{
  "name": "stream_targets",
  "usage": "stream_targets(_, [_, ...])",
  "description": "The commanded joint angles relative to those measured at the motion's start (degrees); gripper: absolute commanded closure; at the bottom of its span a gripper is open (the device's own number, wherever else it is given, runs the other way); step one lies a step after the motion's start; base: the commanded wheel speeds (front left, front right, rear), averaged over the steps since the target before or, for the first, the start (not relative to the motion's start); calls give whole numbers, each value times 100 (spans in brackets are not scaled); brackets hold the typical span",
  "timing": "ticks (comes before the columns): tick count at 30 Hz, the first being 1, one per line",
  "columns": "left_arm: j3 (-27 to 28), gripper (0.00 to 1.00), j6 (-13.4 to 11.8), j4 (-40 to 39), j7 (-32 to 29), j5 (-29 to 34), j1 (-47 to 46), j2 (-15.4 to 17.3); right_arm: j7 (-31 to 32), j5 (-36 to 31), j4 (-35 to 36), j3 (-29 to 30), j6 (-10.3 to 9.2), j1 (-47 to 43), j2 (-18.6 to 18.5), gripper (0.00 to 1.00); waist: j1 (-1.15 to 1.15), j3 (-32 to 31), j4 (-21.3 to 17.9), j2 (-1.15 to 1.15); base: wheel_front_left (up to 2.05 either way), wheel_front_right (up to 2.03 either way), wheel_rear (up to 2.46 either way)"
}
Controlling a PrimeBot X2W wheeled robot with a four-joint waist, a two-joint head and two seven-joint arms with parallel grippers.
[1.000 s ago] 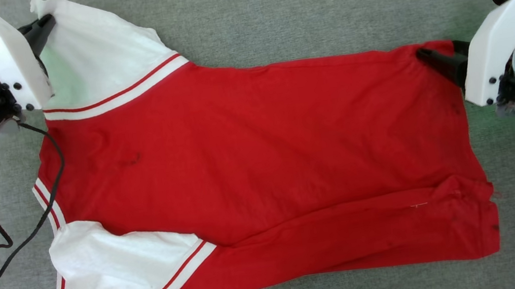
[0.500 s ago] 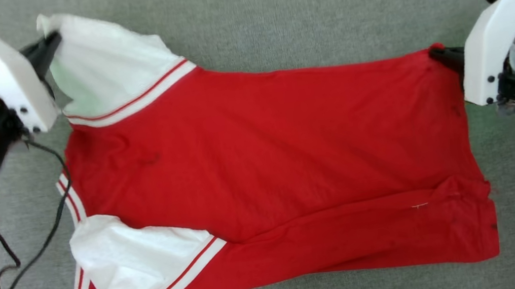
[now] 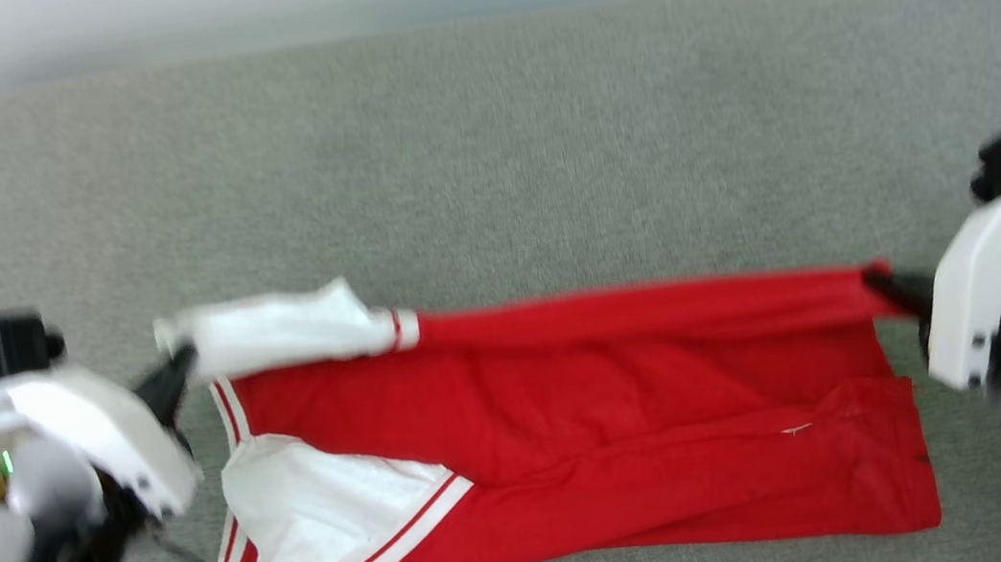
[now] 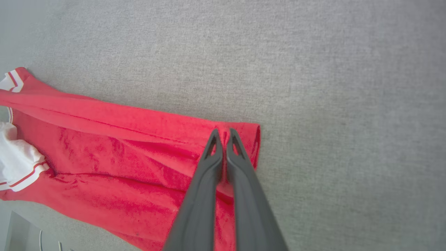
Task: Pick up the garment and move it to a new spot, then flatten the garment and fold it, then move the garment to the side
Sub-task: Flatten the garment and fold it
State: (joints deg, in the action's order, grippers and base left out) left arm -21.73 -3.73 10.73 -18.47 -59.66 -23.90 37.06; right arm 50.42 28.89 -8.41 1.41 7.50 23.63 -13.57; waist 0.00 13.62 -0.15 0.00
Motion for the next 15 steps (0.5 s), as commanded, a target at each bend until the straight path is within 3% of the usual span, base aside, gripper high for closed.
stream_targets(1, [47,100,-48,-51,75,-78,248,-32,-43,31,33,39,-2,-204,53,100,0,-238,41,0,0,0,0])
stream_targets(9, [7,100,-304,-179,274,-397,1614,-217,-275,103,-27,230,-2,-1303,323,100,0,-587,25,0,0,0,0])
stream_targets(10, [-30,78,-289,-163,278,-443,1723,-287,-350,137,-52,214,-2,-1402,373,8,0,-614,11,0,0,0,0])
stream_targets(11, [-66,25,-276,-130,304,-448,1817,-329,-444,129,-77,192,-2,-1499,394,0,0,-640,-7,0,0,0,0])
stream_targets(12, [-90,0,-249,-109,333,-459,1881,-367,-548,112,-107,194,-2,-1594,417,0,0,-654,-24,0,0,0,0])
stream_targets(15, [-155,0,-182,-25,463,-448,2008,-501,-928,78,-160,188,-2,-1797,507,0,0,-709,-70,0,0,0,0])
